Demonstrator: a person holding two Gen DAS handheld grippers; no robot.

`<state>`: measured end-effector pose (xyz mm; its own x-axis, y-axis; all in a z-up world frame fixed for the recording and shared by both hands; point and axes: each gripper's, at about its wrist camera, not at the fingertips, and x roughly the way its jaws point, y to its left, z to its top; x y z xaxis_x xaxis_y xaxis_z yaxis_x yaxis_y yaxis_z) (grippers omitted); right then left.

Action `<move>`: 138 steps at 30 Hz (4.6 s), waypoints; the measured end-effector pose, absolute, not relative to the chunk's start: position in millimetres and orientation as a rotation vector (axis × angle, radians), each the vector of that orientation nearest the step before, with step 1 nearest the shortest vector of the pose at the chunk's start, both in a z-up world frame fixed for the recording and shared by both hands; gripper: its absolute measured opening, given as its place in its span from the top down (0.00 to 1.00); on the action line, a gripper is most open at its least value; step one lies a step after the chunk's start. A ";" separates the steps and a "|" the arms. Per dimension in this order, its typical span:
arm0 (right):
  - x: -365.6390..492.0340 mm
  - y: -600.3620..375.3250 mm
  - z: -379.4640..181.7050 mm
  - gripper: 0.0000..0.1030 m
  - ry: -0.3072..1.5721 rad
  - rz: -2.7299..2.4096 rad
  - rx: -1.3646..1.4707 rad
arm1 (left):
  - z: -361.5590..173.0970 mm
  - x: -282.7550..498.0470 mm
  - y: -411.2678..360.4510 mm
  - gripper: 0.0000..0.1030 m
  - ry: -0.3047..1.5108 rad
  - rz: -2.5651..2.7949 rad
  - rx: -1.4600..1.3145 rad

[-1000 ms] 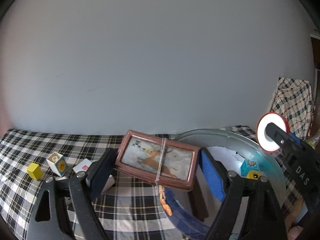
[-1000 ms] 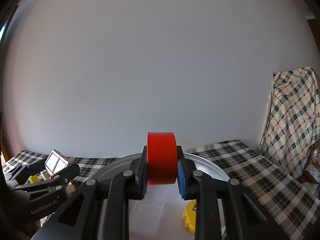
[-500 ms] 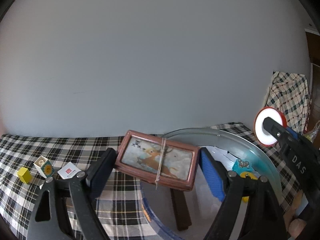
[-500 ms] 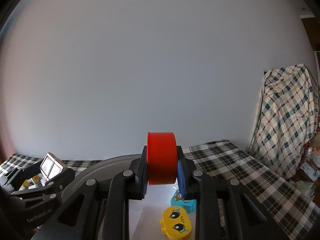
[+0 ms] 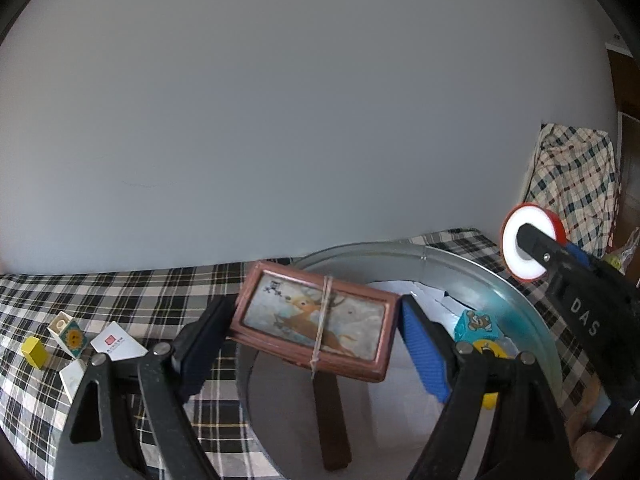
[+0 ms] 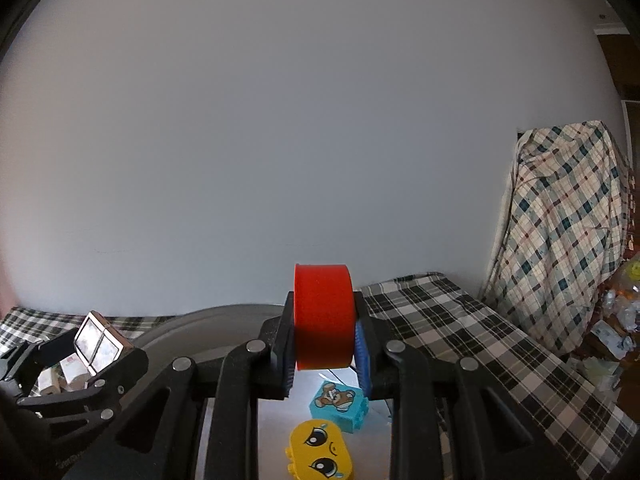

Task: Organize rigid objects
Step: 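Carry the red tape roll and brown picture frame over the blue tin, then open the left tool to drop the frame while the right tool releases the tape, then withdraw both open tools from the tin toward the remaining toys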

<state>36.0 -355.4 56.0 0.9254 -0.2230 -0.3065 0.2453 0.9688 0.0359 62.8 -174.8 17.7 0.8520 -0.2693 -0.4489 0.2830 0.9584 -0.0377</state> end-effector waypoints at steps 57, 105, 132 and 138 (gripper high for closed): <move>22.5 -363.0 59.2 0.17 0.244 -0.294 0.151 | 14.7 61.0 -199.9 0.00 0.537 -0.244 0.169; -41.2 -317.8 42.2 0.17 0.091 -0.510 0.149 | 0.5 22.2 -88.2 0.01 0.409 -0.083 0.099; -19.7 -230.4 36.5 0.17 0.157 -0.340 0.148 | -1.0 29.4 -36.7 0.01 0.453 -0.057 0.065; -8.3 -214.0 33.7 0.17 0.182 -0.301 0.152 | -1.8 35.8 -17.0 0.01 0.468 -0.031 0.047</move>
<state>-8.3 -214.0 33.7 0.9388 -0.2801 -0.2003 0.3075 0.9438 0.1213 35.8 -17.0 -1.8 0.8919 -0.0190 -0.4519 0.0405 0.9985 0.0379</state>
